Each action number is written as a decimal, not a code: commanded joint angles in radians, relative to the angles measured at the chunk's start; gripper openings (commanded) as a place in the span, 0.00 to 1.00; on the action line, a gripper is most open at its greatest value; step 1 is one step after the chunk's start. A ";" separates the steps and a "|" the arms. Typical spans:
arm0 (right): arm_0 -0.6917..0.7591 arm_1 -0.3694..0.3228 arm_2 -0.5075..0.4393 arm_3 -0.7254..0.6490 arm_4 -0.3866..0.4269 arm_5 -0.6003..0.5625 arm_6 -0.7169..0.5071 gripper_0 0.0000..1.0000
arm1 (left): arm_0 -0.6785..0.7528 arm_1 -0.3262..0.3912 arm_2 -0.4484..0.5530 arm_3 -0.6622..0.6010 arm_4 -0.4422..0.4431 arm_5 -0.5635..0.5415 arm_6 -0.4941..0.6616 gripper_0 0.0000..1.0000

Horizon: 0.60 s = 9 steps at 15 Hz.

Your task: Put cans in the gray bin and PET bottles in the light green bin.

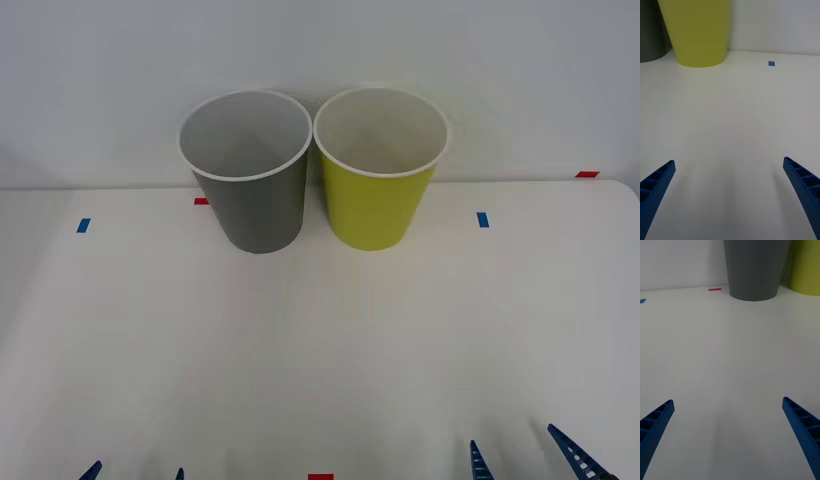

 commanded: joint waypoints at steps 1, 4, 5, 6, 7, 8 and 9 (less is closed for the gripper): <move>0.000 0.000 0.000 0.000 0.000 0.000 0.000 1.00 | 0.000 0.000 0.000 0.000 0.000 0.000 0.000 1.00; 0.000 0.000 0.000 0.000 0.000 0.000 0.000 1.00 | 0.000 0.000 0.000 0.000 0.000 0.000 0.000 1.00; 0.000 0.000 0.000 0.000 0.000 0.000 0.000 1.00 | 0.000 0.000 0.000 0.000 0.000 0.000 0.000 1.00; 0.000 0.000 0.000 0.000 0.000 0.000 0.000 1.00 | 0.000 0.000 0.000 0.000 0.000 0.000 0.000 1.00; 0.000 0.000 0.000 0.000 0.000 0.000 0.000 1.00 | 0.000 0.000 0.000 0.000 0.000 0.000 0.000 1.00; 0.000 0.000 0.000 0.000 0.000 0.000 0.000 1.00 | 0.000 0.000 0.000 0.000 0.000 0.000 0.000 1.00; 0.000 0.000 0.000 0.000 0.000 0.000 0.000 1.00 | 0.000 0.000 0.000 0.000 0.000 0.000 0.000 1.00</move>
